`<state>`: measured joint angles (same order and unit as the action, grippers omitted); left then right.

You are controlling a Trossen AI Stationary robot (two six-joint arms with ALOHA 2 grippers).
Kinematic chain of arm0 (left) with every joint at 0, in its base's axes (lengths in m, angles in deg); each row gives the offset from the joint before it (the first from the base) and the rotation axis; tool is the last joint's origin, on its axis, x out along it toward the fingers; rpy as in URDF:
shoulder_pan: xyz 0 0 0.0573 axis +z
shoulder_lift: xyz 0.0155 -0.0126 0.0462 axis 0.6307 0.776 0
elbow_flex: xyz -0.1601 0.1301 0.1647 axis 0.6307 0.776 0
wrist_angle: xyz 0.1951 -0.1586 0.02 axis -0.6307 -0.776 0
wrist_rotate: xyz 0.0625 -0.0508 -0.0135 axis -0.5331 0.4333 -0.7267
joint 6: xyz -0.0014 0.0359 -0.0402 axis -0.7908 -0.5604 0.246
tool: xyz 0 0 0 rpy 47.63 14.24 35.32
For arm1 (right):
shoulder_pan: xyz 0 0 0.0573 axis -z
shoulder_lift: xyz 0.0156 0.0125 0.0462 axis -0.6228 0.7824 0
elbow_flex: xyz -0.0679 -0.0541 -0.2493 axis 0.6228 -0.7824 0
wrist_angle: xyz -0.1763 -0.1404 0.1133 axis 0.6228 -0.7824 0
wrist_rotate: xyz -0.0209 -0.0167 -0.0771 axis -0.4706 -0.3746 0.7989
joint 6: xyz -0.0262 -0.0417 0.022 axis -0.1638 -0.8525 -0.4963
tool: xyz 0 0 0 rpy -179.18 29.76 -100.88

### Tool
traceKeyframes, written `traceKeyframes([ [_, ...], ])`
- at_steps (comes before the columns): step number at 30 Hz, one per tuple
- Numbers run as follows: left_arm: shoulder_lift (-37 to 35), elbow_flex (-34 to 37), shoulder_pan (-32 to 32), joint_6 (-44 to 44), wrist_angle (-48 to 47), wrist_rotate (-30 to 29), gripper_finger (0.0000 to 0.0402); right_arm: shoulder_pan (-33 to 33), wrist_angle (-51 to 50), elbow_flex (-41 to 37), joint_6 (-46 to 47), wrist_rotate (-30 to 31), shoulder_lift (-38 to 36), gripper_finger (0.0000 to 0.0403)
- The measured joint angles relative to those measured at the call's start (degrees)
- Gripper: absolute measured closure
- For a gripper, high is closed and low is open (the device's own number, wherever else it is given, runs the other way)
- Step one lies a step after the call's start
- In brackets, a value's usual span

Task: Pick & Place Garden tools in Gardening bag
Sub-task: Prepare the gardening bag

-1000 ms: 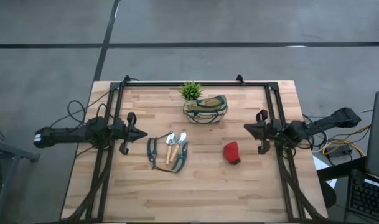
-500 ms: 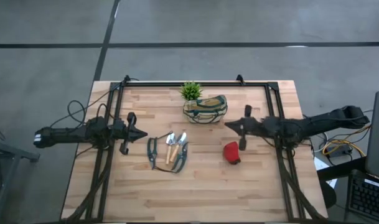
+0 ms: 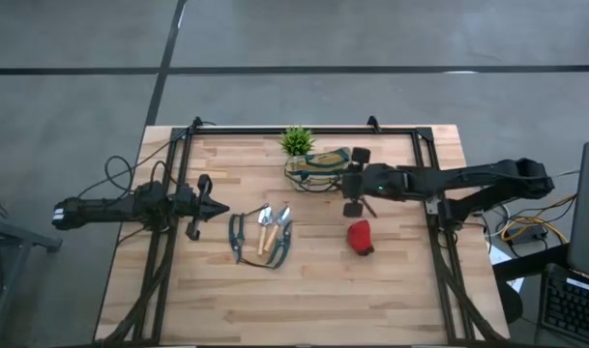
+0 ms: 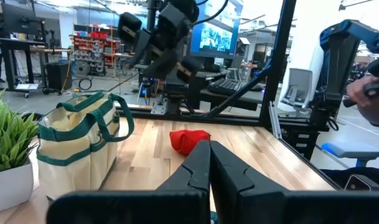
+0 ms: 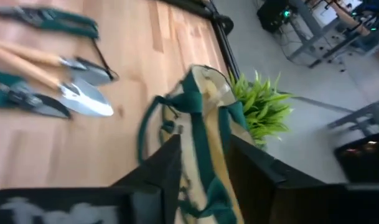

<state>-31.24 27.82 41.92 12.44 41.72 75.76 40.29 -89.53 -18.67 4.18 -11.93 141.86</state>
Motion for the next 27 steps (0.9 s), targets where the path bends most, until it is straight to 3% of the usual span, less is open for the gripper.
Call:
traceKeyframes([
  [10,0.0,0.0,0.0,0.0,0.0,0.0,0.0396,6.2,-1.7,4.8,-4.4,0.2,10.5,0.0238],
  [16,0.0,0.0,0.0,0.0,0.0,0.0,0.0396,7.8,-3.6,6.8,-5.1,3.2,13.4,0.0249],
  [27,0.0,0.0,0.0,0.0,0.0,0.0,0.0396,8.2,-3.6,6.9,-6.7,7.1,12.0,0.0278],
])
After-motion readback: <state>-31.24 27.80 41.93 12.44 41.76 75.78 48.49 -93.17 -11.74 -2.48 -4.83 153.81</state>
